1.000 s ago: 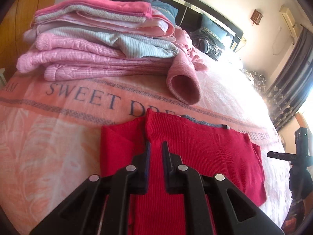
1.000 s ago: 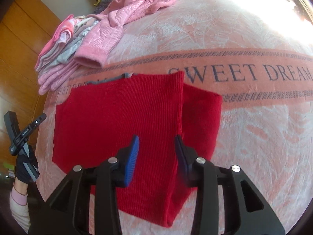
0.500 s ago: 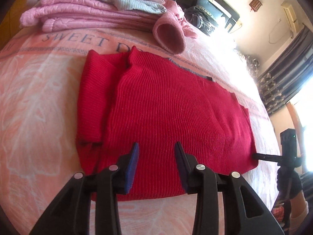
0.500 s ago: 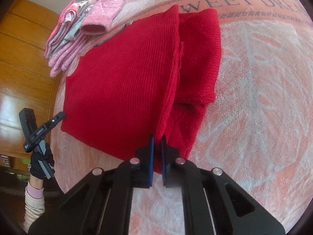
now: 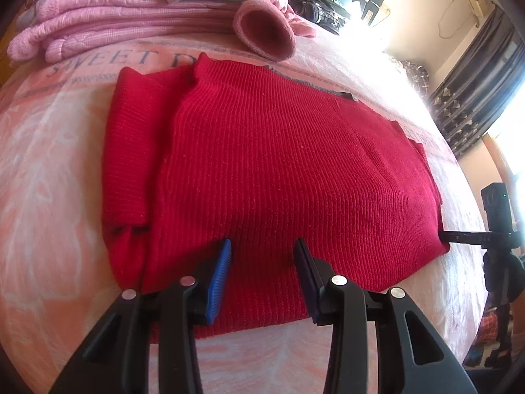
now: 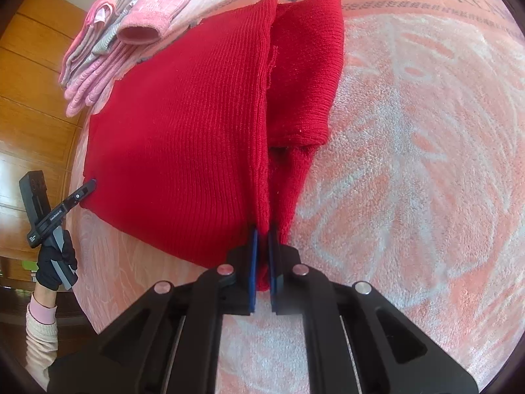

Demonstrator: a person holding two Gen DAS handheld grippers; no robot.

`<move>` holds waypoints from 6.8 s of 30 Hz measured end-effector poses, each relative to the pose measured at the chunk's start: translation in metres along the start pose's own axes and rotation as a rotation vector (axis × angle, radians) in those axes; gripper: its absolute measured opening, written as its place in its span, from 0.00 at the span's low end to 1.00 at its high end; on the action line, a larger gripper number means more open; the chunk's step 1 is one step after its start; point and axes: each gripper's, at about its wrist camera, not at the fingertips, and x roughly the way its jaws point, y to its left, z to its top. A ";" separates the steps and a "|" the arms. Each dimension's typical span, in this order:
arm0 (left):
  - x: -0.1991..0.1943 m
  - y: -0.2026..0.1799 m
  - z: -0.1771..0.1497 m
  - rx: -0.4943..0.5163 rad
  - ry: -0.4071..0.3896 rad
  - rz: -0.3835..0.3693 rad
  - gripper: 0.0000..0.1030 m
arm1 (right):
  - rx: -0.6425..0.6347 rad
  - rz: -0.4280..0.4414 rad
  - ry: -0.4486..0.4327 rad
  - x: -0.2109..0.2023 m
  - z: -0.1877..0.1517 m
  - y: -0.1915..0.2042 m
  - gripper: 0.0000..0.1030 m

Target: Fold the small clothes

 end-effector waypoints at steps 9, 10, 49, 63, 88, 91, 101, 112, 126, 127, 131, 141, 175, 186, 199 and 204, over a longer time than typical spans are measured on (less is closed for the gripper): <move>-0.023 -0.004 0.020 -0.084 -0.089 -0.071 0.49 | 0.093 0.099 -0.108 -0.047 0.020 -0.017 0.44; -0.022 -0.004 0.023 -0.094 -0.095 -0.074 0.51 | 0.110 0.111 -0.108 -0.047 0.023 -0.023 0.44; 0.018 0.002 0.035 -0.083 -0.074 -0.079 0.52 | 0.188 0.170 -0.121 0.002 0.052 -0.050 0.16; 0.012 0.005 0.036 -0.113 -0.070 -0.114 0.54 | 0.201 0.120 -0.130 -0.004 0.056 -0.038 0.13; -0.034 0.067 0.021 -0.198 -0.127 -0.221 0.54 | -0.204 -0.103 0.030 0.072 0.103 0.234 0.16; -0.036 0.069 0.020 -0.203 -0.127 -0.228 0.54 | -0.198 -0.037 0.038 0.069 0.099 0.235 0.21; -0.049 0.049 0.031 -0.186 -0.151 -0.267 0.55 | -0.417 -0.130 -0.023 0.019 0.038 0.235 0.52; -0.036 0.027 0.031 -0.182 -0.105 -0.300 0.55 | -0.527 -0.294 0.020 0.092 0.008 0.224 0.65; -0.001 0.008 0.035 -0.263 -0.016 -0.463 0.58 | -0.353 0.004 -0.009 0.036 0.024 0.180 0.08; 0.005 0.004 0.036 -0.284 -0.003 -0.497 0.59 | -0.330 0.043 -0.011 0.030 0.025 0.174 0.08; 0.042 -0.008 0.045 -0.422 0.058 -0.678 0.62 | -0.284 0.128 -0.034 0.011 0.031 0.165 0.08; 0.116 -0.043 0.071 -0.581 0.079 -0.876 0.62 | -0.278 0.228 -0.090 -0.021 0.035 0.147 0.08; 0.034 -0.014 0.108 -0.297 -0.221 -0.815 0.17 | -0.420 0.367 -0.069 0.003 0.024 0.233 0.07; -0.023 0.076 0.103 -0.250 -0.306 -0.721 0.17 | -0.488 0.424 -0.023 0.060 0.026 0.326 0.07; 0.026 0.145 0.067 -0.318 -0.162 -0.554 0.23 | -0.553 0.214 0.118 0.163 0.008 0.358 0.17; 0.023 0.151 0.060 -0.360 -0.164 -0.587 0.38 | -0.551 0.228 0.115 0.141 0.007 0.337 0.30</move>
